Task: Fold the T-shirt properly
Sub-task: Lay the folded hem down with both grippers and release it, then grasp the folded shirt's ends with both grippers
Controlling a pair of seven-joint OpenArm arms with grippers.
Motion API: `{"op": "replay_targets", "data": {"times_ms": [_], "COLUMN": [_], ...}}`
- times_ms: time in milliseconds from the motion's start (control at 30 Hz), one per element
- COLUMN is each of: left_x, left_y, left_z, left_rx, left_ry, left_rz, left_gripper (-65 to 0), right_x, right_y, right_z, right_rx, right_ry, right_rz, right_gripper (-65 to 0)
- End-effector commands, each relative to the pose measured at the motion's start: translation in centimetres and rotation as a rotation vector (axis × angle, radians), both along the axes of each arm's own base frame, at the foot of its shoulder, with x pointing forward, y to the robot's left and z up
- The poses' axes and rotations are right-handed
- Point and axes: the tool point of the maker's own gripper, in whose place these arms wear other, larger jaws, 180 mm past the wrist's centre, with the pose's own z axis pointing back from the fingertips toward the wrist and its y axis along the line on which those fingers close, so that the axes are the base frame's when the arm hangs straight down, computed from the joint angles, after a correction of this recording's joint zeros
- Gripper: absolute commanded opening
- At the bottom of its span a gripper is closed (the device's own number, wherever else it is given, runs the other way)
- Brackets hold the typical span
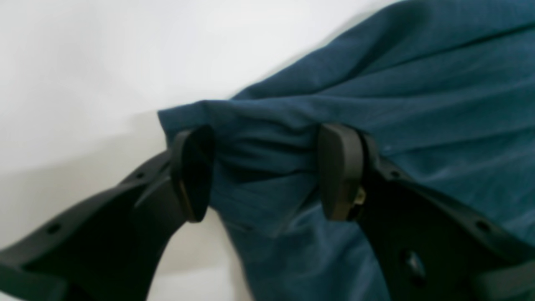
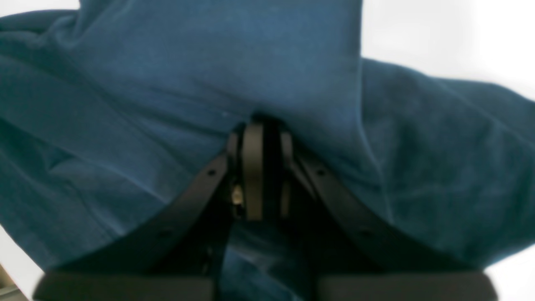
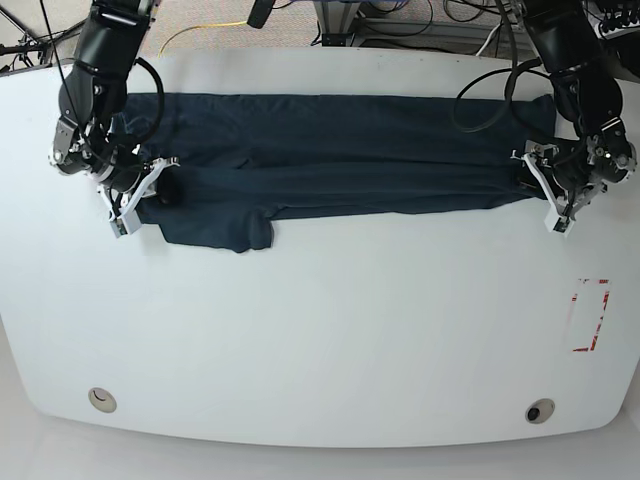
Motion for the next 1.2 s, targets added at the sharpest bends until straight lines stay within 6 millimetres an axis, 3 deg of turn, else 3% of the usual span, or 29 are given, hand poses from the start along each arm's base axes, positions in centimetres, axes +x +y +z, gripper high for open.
{"op": "replay_targets", "data": {"times_ms": [0, 333, 533, 767, 1033, 1167], "left_x": [0.4, 0.8, 1.0, 2.0, 2.7, 2.8], "left_y": [1.2, 2.2, 2.3, 2.8, 0.7, -1.0], "left_z": [0.9, 1.7, 2.1, 5.7, 10.3, 10.1], "left_rx": [0.044, 0.068, 0.068, 0.069, 0.102, 0.074], "left_ry": [-0.01, -0.021, -0.032, -0.104, -0.207, -0.219], "left_rz": [0.003, 0.005, 0.008, 0.018, -0.052, -0.058], "left_gripper": [-29.2, -29.2, -29.0, -29.0, -29.0, -29.0], "right_x": [-1.0, 0.1, 1.4, 1.7, 2.7, 3.1], "right_y": [-3.7, -4.6, -4.6, -4.7, -4.7, -4.0], "right_z": [-1.9, -2.0, -0.1, 0.7, 4.4, 6.0], "right_rx": [-0.147, -0.184, -0.213, -0.233, -0.327, -0.357], "right_ry": [0.126, 0.111, 0.049, 0.045, -0.012, -0.043], "right_rz": [-0.026, -0.04, -0.031, -0.021, 0.015, 0.03], "right_gripper": [-59.5, -59.5, -59.5, -59.5, -59.5, -59.3]}}
